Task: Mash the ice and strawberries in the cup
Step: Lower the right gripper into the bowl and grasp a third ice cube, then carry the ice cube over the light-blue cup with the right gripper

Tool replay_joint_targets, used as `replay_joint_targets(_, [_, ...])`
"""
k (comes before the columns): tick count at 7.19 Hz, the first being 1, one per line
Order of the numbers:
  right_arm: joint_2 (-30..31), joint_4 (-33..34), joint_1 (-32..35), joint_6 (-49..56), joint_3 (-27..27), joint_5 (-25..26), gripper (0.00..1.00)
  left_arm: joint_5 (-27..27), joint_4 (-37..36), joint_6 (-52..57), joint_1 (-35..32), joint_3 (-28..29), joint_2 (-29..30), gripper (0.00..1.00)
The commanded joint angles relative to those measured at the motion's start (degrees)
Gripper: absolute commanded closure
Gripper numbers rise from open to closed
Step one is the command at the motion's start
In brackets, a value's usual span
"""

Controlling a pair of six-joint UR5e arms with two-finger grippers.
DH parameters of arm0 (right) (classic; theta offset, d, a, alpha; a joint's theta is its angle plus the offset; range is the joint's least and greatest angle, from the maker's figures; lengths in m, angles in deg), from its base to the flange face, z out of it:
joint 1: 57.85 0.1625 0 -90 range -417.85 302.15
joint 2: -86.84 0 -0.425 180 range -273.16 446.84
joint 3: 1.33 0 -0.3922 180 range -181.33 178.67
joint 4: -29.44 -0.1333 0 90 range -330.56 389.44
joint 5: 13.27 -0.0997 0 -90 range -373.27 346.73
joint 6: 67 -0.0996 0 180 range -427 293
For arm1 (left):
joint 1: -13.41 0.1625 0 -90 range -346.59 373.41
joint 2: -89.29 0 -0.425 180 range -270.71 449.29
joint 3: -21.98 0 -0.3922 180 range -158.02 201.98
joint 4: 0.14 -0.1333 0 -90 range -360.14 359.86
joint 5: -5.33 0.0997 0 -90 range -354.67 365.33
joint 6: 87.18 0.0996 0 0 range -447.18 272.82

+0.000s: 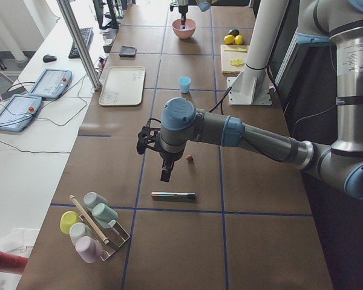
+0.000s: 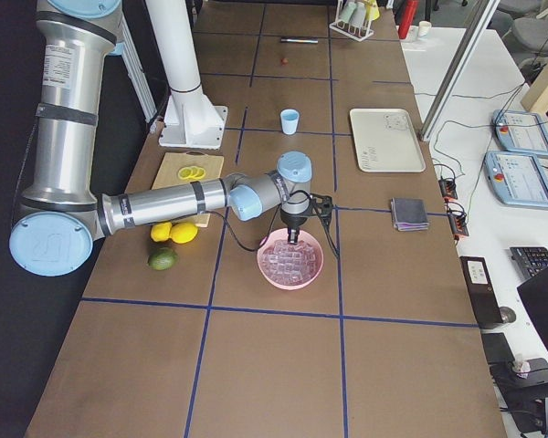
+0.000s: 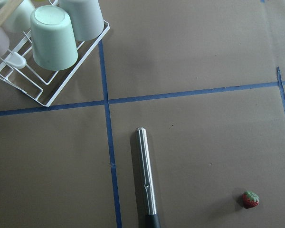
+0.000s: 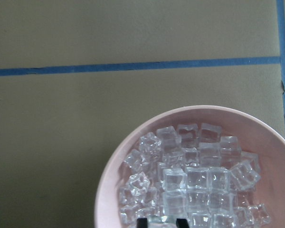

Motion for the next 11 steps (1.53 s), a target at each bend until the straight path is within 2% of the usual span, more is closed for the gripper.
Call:
replay_joint_targets(1, [-9.75, 12.26, 0.39, -0.06, 5.82, -0.04, 1.0, 0.0, -0.05, -0.01, 0.0, 0.0, -0.07, 0.0])
replay_joint_targets(2, [-16.45, 17.21, -4.14, -0.41, 5.65, 0.22, 1.0, 0.0, -0.05, -0.01, 0.0, 0.0, -0.07, 0.0])
replay_joint_targets(3, [-21.47, 19.43, -8.19, -1.29, 5.13, 0.84, 1.0, 0.0, -0.05, -0.01, 0.0, 0.0, -0.07, 0.0])
replay_joint_targets(5, [-34.11, 22.87, -15.57, -11.42, 1.19, 2.06, 1.0, 0.0, -0.05, -0.01, 0.0, 0.09, -0.07, 0.0])
replay_joint_targets(7, [-45.19, 22.8, -23.83, -21.11, -4.78, 7.75, 1.0, 0.0, -0.05, -0.1, 0.0, 0.09, -0.33, 0.0])
replay_joint_targets(9, [-56.19, 22.79, -32.79, -30.18, -12.94, 16.53, 1.0, 0.0, -0.05, -0.1, 0.09, 0.18, -0.59, 0.0])
replay_joint_targets(10, [-60.76, 22.71, -35.71, -31.69, -18.55, 19.53, 1.0, 0.0, -0.05, -0.01, 0.09, 0.35, -0.68, 0.0])
replay_joint_targets(11, [-62.03, 22.62, -37.13, -31.79, -20.96, 21.48, 1.0, 0.0, -0.05, -0.01, 0.09, 0.61, -0.68, 0.0])
